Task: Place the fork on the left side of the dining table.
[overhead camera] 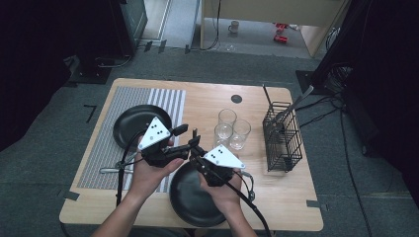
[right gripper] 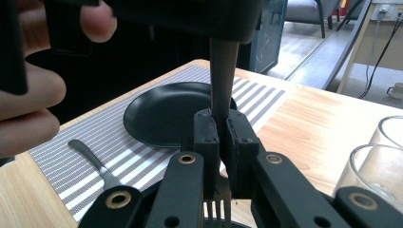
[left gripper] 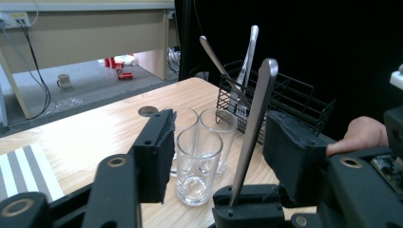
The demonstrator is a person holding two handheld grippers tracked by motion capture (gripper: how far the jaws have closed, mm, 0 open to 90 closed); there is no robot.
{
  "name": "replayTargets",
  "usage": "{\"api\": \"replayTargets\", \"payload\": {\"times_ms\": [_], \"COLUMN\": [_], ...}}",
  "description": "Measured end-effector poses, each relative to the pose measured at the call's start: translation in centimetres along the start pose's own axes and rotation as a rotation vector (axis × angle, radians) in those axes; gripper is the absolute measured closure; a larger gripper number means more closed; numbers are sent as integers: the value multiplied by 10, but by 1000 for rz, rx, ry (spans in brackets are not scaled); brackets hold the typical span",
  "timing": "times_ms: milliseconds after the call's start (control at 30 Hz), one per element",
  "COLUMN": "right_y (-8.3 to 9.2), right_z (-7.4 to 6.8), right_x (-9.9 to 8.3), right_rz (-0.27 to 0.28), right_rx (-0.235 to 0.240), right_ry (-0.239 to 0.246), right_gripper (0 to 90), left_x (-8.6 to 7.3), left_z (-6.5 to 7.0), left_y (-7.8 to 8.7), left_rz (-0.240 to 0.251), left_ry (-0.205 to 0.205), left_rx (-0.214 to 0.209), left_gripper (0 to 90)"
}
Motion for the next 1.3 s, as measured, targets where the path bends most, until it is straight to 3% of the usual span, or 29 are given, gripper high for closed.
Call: {"api": "replayTargets", "payload": {"times_ms": [533, 833, 1033, 1200, 1300], "right_y": [-2, 1, 6, 10, 12], "right_z": [-5, -3, 2, 12, 15], "right_x": [0, 1, 1, 1, -1], "right_rz": [-4, 1, 3, -9, -12], "right_rx": [9, 24, 41, 123, 93], "right_ry": [16, 17, 2, -76, -63], "right_gripper": [853, 833, 725, 719, 702], "left_x": [4, 6, 9, 10, 11], "left_z": [4, 1, -7, -12, -16], "left_y": [1, 3, 6, 7, 8], "left_rz": [28, 33, 55, 55, 57], "left_ry": [-14, -25, -16, -25, -23], "left_rx": [-51, -53, -22, -5, 6], "left_gripper": [871, 884, 884, 885, 885]}}
Point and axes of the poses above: each handheld gripper's, and its own axes: y roughly backward along the jaws, x roughly out of its top, z roughly to its right, the point moved 2 cm from there along -y, roughly forward along the jaws, and after that the axes turned 2 degrees about -x, right-handed, at the moved point
